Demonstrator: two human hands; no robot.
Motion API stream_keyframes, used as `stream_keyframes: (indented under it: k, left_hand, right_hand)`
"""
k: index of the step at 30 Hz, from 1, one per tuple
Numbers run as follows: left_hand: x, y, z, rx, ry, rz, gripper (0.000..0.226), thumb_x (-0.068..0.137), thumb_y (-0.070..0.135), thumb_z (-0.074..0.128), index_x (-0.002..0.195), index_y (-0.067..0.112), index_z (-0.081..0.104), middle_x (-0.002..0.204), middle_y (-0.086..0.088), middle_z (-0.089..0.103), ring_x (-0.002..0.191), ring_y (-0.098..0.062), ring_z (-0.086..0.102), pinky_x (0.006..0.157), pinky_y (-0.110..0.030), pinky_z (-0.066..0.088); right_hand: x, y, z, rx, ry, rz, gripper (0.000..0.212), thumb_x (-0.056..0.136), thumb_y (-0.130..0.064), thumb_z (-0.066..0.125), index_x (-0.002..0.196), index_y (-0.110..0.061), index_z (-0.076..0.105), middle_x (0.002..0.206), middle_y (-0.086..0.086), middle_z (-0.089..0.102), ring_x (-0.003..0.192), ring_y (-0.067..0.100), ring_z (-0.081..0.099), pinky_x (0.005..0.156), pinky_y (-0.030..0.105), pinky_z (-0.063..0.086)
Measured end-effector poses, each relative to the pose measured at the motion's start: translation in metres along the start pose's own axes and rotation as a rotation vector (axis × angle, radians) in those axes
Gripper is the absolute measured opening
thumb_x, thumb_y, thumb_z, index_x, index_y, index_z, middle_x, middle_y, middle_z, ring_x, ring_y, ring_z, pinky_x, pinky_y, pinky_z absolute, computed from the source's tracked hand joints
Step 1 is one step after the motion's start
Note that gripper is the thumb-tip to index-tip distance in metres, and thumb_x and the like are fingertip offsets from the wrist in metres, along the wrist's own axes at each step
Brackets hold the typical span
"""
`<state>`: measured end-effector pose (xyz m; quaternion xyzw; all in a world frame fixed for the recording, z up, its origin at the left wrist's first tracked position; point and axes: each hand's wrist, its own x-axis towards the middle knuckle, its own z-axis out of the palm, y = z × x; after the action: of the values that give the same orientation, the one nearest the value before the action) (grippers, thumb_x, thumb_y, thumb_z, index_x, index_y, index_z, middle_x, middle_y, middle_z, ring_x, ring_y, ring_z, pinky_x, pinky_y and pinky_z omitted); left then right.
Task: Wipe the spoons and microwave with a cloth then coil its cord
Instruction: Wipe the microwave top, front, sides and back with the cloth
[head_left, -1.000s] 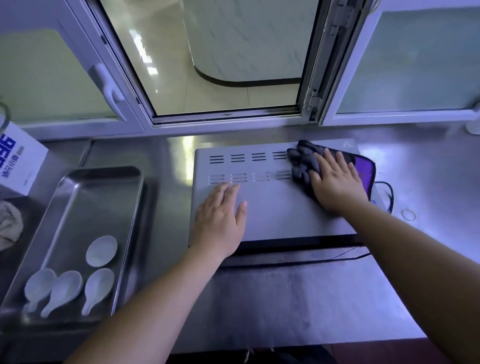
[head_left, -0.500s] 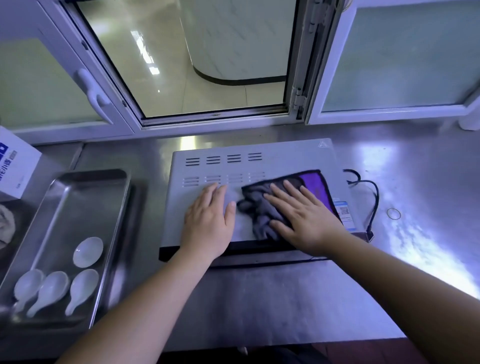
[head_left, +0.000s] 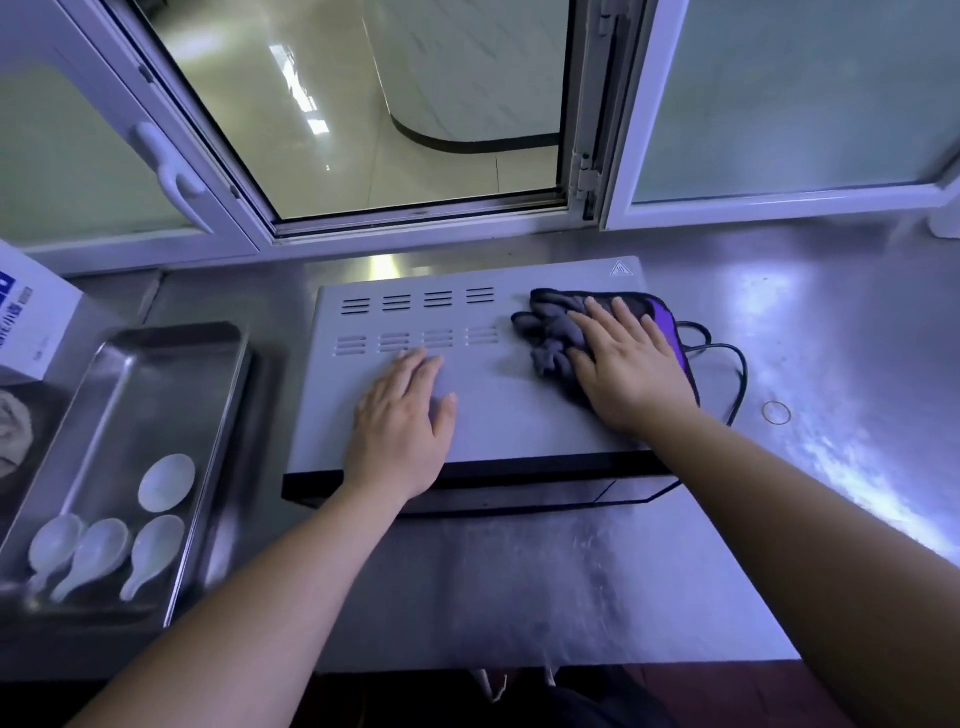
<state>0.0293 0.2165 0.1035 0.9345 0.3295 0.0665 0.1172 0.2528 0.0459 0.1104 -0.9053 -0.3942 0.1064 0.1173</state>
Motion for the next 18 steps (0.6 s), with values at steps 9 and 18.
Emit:
stream_keyframes:
  k: [9, 18]
  left_hand:
    - [0.001, 0.001, 0.003, -0.011, 0.039, 0.001, 0.051, 0.103, 0.041, 0.046, 0.149, 0.018, 0.051, 0.162, 0.0, 0.041, 0.151, -0.023, 0.034, 0.12, -0.047, 0.03]
    - [0.01, -0.008, -0.01, -0.067, -0.127, 0.046, 0.061, 0.104, 0.05, 0.038, 0.157, 0.021, 0.037, 0.168, 0.0, 0.027, 0.155, -0.022, 0.023, 0.126, -0.044, 0.021]
  right_hand:
    - [-0.07, -0.006, 0.015, 0.009, 0.048, -0.071, 0.06, 0.1, -0.057, 0.027, 0.155, -0.034, 0.036, 0.169, -0.014, 0.02, 0.158, 0.014, 0.008, 0.128, 0.04, 0.007]
    - [-0.124, -0.044, 0.04, 0.046, 0.342, 0.052, 0.025, 0.103, -0.034, 0.048, 0.12, -0.022, 0.061, 0.12, -0.004, 0.064, 0.119, 0.027, 0.054, 0.103, 0.041, 0.037]
